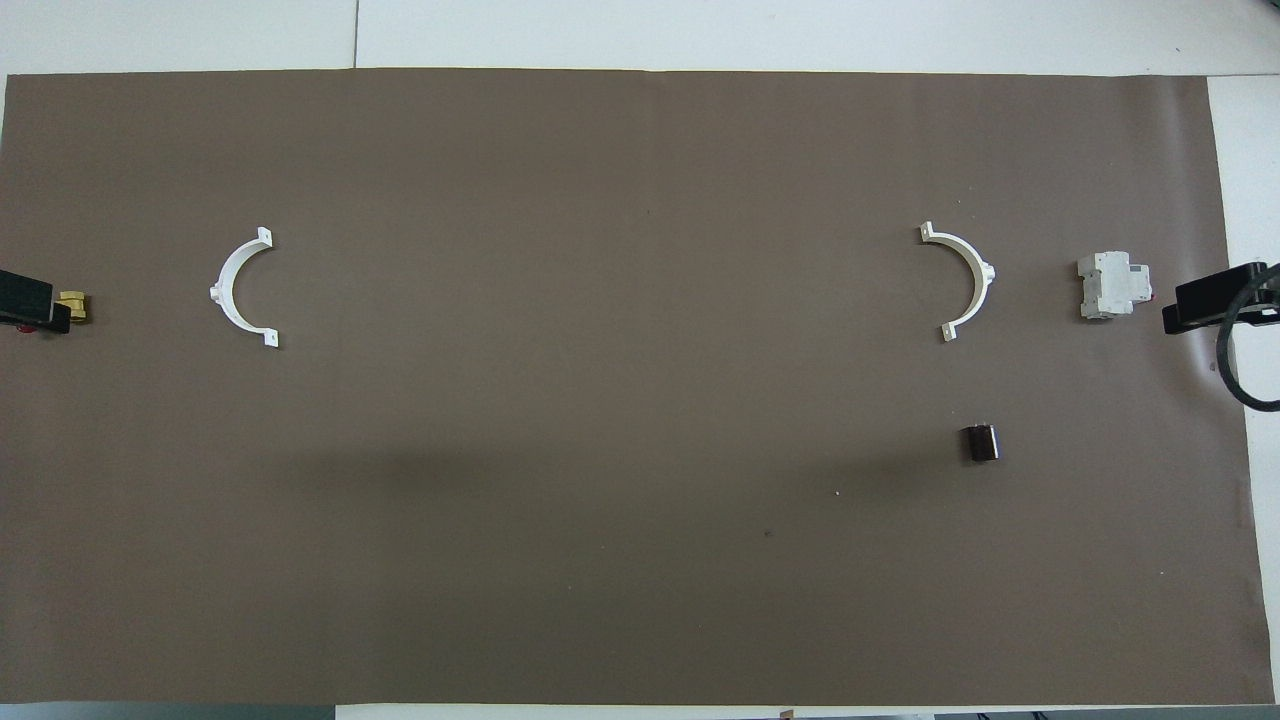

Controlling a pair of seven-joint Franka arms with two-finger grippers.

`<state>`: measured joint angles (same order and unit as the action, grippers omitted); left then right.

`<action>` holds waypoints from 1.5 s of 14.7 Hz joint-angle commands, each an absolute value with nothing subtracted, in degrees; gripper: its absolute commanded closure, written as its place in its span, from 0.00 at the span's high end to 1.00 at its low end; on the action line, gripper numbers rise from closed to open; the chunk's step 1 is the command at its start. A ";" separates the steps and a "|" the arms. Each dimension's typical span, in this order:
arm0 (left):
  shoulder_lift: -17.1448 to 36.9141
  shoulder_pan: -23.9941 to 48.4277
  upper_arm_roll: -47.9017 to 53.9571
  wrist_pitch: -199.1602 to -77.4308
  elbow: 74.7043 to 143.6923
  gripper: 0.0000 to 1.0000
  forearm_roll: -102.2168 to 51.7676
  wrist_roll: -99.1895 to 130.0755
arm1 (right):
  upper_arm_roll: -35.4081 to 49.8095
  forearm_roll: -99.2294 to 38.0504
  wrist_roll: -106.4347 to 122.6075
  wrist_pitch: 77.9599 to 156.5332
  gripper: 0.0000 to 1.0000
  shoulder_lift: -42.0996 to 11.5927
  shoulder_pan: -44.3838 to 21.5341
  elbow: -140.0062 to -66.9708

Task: Assemble drain pipe with both arms
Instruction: 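Move the left and right grippers toward the white clamp halves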

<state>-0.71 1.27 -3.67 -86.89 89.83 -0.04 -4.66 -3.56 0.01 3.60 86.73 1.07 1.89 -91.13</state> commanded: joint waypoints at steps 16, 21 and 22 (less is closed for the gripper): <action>-1.14 1.23 -3.78 -86.92 90.26 1.00 0.00 -3.78 | -2.55 -2.19 7.82 96.39 1.00 1.76 1.23 -96.32; 0.08 1.49 -3.87 -92.63 92.02 1.00 0.18 -4.13 | -2.55 -3.43 12.13 111.58 1.00 -10.26 2.20 -98.07; 0.96 1.49 -3.78 -94.29 92.37 1.00 0.18 -4.13 | -2.55 -3.43 12.13 116.93 1.00 -11.33 1.94 -100.96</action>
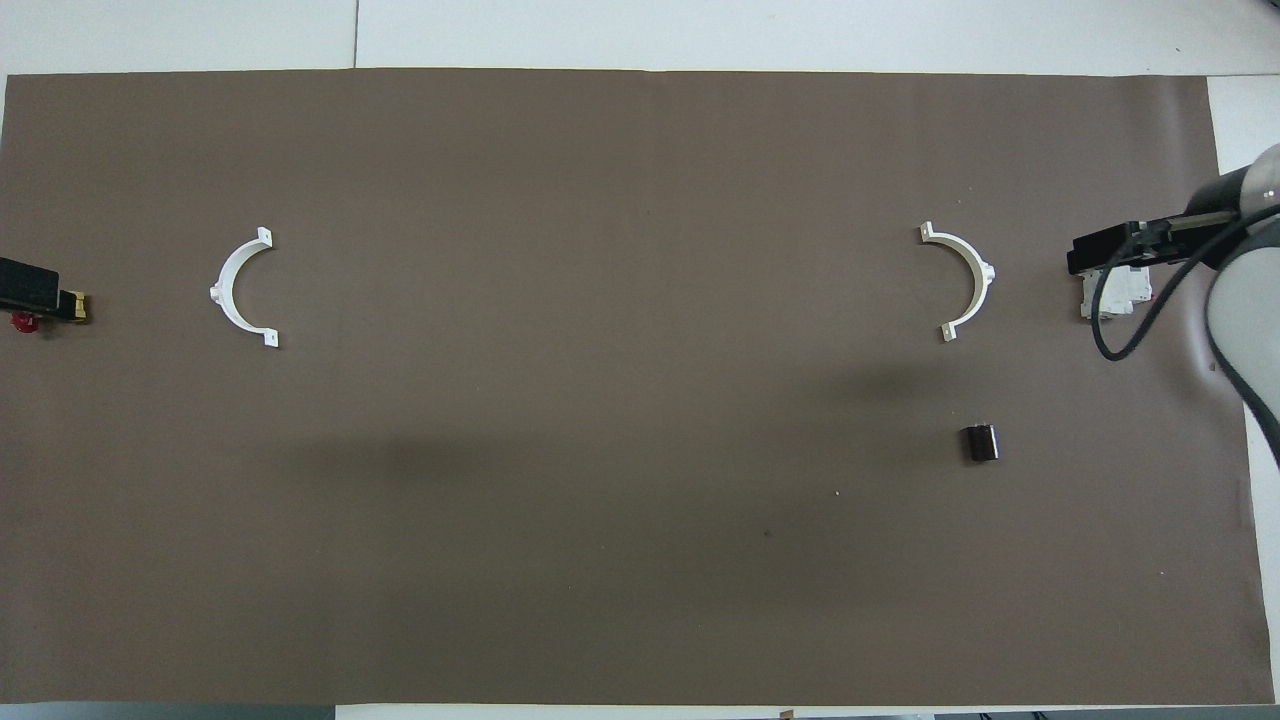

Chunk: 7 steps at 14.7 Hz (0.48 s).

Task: Assemble drain pipe with both arms
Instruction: 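Move the left and right grippers toward the white clamp halves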

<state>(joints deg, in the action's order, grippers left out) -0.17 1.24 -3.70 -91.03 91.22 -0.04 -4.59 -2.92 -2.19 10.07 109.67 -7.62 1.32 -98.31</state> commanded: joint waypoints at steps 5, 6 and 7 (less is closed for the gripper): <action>4.82 1.06 -3.87 -106.85 100.01 1.00 0.18 -4.04 | -2.55 -3.43 14.40 129.71 1.00 -17.39 1.14 -107.05; 6.75 1.05 -3.87 -109.05 100.11 1.00 0.18 -4.04 | -2.55 -3.43 15.63 130.86 1.00 -18.45 1.49 -107.05; 8.77 1.05 -3.87 -111.60 100.28 1.00 0.18 -4.04 | -2.55 -3.51 15.82 132.09 1.00 -20.02 1.76 -107.05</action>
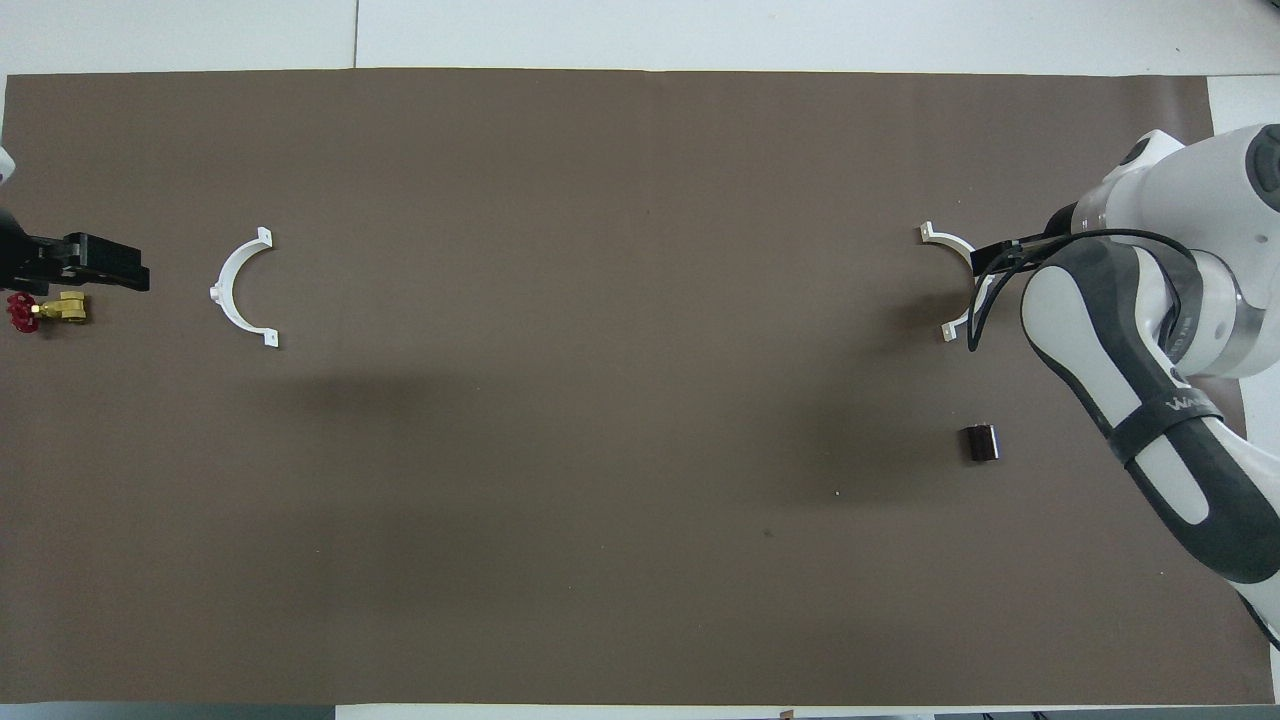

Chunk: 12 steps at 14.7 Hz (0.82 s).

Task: Assemble drain pipe with both arms
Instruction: 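Grasp the clamp half with the left gripper while the right gripper grasps the other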

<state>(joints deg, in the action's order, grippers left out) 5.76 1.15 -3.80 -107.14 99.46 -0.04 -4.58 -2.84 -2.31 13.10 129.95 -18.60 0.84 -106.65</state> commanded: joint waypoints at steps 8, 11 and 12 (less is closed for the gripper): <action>14.94 -1.14 -3.78 -129.45 107.75 1.00 0.18 -4.48 | -2.55 -3.51 19.84 135.52 0.60 -24.16 1.40 -107.23; 18.62 -0.97 -3.78 -132.18 107.49 1.00 0.18 -4.39 | -2.55 -3.52 20.74 137.20 0.57 -24.87 1.41 -107.31; 19.68 -0.97 -3.78 -133.14 107.49 1.00 0.18 -4.48 | -2.55 -3.52 20.57 137.63 0.52 -24.96 1.06 -107.40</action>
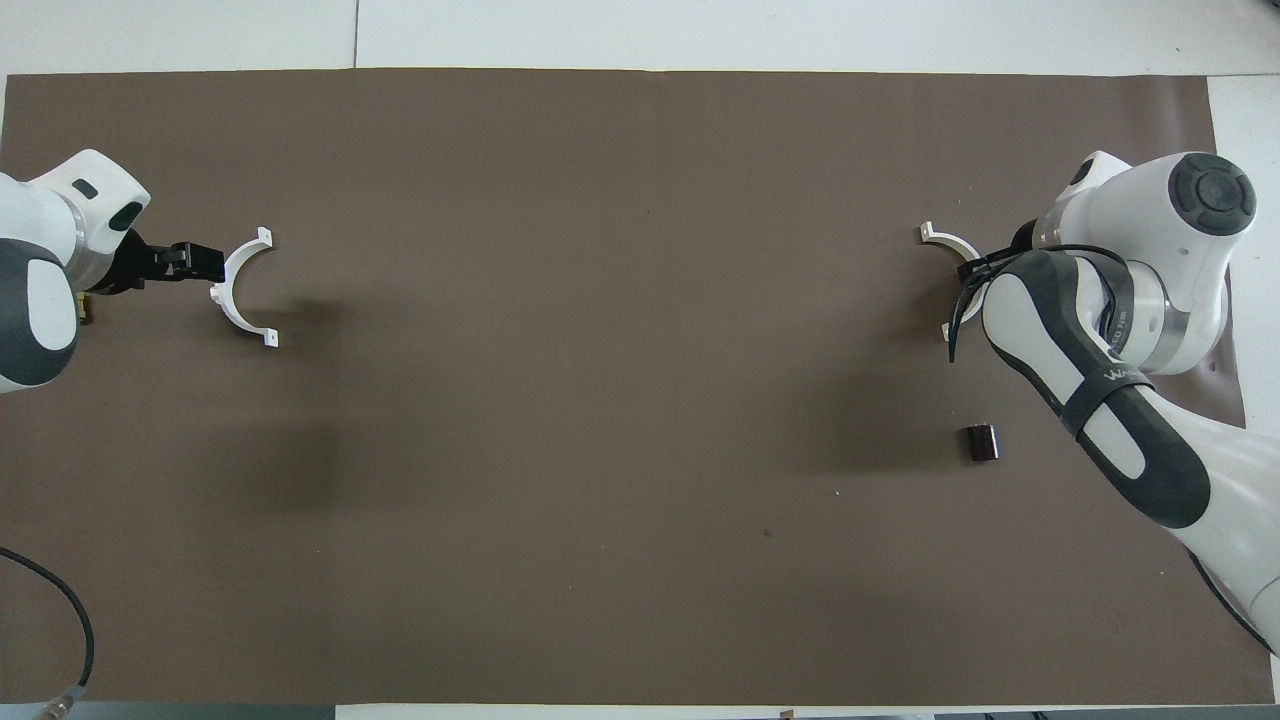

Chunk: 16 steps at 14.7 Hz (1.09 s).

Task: Assemble drain pipe with both arms
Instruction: 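Grasp the clamp half with the left gripper while the right gripper grasps the other, then carry both clamp halves toward the table center with both grippers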

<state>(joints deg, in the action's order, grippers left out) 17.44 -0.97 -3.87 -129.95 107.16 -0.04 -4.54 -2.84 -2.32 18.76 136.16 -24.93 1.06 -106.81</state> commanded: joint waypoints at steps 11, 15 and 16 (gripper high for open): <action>22.85 -1.58 -3.60 -134.65 107.75 0.54 0.00 -4.83 | 0.88 -3.43 14.89 123.96 0.00 -26.45 -2.87 -95.05; 22.76 -1.58 -3.60 -134.03 107.67 0.00 -0.26 -4.31 | 0.79 -2.81 -9.70 121.81 0.00 -28.48 -16.58 -88.77; 22.59 -1.41 -3.60 -133.86 107.75 0.00 -0.26 -4.31 | 0.88 -2.73 -13.93 122.51 0.00 -28.48 -19.40 -88.77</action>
